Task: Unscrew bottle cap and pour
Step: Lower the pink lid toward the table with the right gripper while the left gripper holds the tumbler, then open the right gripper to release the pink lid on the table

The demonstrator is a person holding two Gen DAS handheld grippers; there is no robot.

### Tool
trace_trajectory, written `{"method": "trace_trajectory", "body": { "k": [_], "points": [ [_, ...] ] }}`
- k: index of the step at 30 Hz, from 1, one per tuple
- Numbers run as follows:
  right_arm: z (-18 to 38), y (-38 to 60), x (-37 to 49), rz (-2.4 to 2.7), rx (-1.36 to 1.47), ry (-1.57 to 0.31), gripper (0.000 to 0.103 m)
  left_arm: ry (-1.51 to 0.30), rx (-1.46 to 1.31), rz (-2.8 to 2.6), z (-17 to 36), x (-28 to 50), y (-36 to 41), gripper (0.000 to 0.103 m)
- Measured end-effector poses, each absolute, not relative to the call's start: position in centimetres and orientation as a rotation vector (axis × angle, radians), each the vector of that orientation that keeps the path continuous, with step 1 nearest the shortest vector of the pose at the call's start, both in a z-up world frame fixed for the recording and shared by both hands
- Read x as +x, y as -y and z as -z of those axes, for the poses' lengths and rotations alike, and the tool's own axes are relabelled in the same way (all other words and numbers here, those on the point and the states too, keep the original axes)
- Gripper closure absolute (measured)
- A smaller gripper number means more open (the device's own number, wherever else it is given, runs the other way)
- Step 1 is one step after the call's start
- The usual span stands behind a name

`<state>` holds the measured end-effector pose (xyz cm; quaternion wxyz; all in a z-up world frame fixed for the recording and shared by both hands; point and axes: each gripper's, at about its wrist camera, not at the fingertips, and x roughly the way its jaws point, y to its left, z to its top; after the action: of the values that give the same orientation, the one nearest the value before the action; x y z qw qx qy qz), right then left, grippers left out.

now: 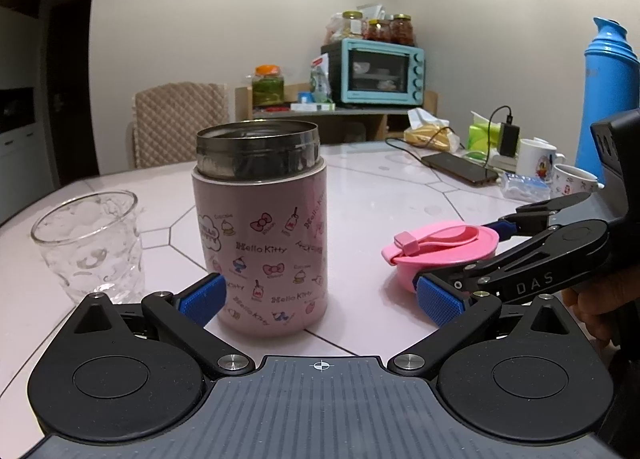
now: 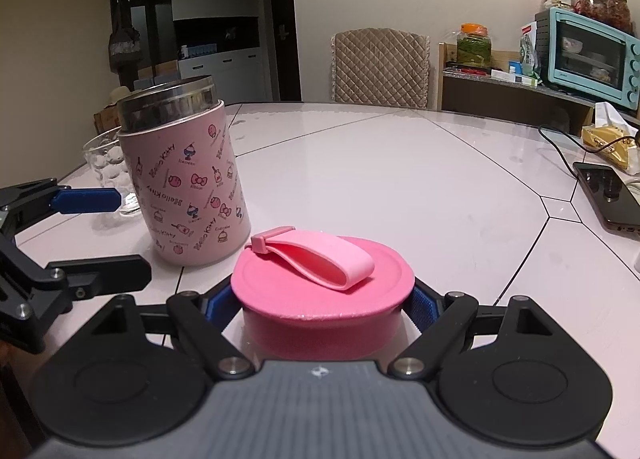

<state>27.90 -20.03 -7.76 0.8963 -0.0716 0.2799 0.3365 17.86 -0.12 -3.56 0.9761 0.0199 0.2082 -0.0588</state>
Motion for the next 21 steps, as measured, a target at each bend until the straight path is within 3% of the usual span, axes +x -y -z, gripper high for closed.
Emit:
{"method": "trace_trajectory", "body": {
  "k": [10, 21],
  "points": [
    [7.75, 19.91, 28.14, -0.693, -0.157, -0.581, 0.016, -0.419, 0.04, 0.121, 3.67, 17.73, 0.04, 0.0],
    [7.91, 20.08, 27.94, -0.703, -0.159, -0.586, 0.009, -0.42, 0.047, 0.128, 3.68, 17.5, 0.22, 0.0]
  ]
}}
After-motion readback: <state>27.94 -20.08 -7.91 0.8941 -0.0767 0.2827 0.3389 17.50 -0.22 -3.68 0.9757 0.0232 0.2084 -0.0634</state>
